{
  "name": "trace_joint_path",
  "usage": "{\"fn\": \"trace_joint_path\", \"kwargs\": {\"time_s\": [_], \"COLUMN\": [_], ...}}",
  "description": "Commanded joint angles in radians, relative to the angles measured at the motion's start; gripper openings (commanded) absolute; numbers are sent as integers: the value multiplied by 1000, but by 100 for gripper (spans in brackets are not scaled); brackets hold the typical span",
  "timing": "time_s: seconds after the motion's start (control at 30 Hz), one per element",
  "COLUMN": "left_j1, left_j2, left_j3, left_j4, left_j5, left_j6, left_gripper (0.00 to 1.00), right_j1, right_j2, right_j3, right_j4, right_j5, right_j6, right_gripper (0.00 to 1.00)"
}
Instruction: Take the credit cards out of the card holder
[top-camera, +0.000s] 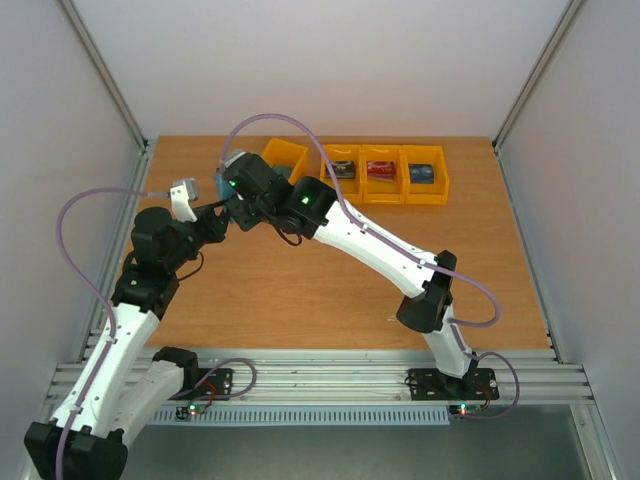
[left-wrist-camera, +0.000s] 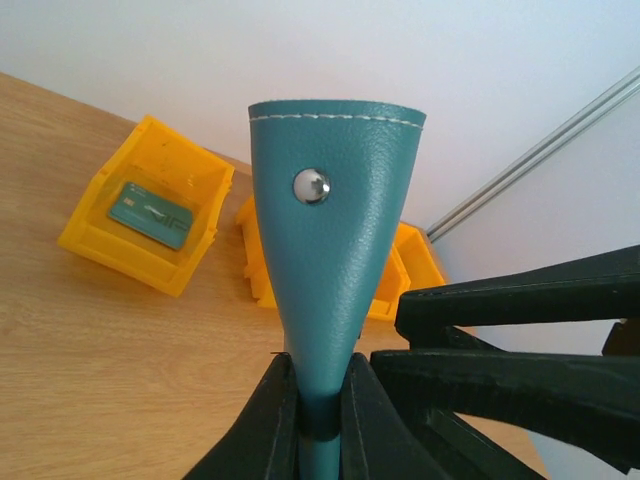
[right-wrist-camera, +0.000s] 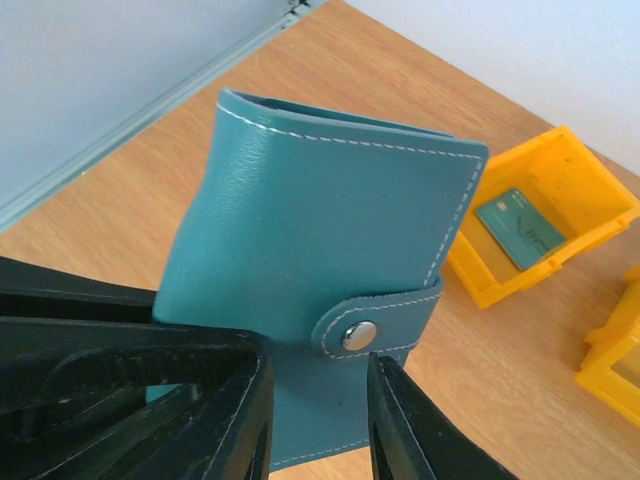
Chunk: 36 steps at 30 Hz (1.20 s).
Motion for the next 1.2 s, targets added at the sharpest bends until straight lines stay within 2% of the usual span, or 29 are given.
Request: {"fn": "trace_joint_path", "kwargs": {"time_s": [0.0,0.27,0.33,0.47,0.6,0.7,0.97,1.03,1.1,1.13,1.17], "left_j1": [-7,-7,-7,-7,-7,-5,5,7,7,8,8], "left_j2": [-10,-7,-5,-5,-16,-21,-20,-18,-16,-14,-14], "left_j3": [-4,-15,-16,-20,-29,-34,-51,-56,-67,-72,-74], "left_j4": [128,146,147,149,137,119,149,152,212,235,265], "left_j5": [63,107,114,128,124,116,158,178,217,261,286], "left_j6": [-14,-33,-32,-36,-36,-27,1,12,24,32,47], "left_gripper": [0,0,0,0,0,0,0,0,0,0,0], "right_j1": [-5,-17,-17,-29,-58,-95,-230,-253,-270,-275,-280], "right_j2": [38,90,94,98,85,17,-251,-326,-392,-428,-469], "right_j3": [29,79,82,81,64,-28,-405,-508,-598,-645,-688], "right_j4": [-25,-56,-56,-69,-110,-101,24,93,140,162,184], "right_j5": [50,139,154,192,207,232,161,65,-96,-157,-230], "right_j6": [4,-2,-15,-29,-16,-8,12,-44,-114,-142,-164], "right_gripper": [25,23,18,2,1,1,1,1,1,4,11]}}
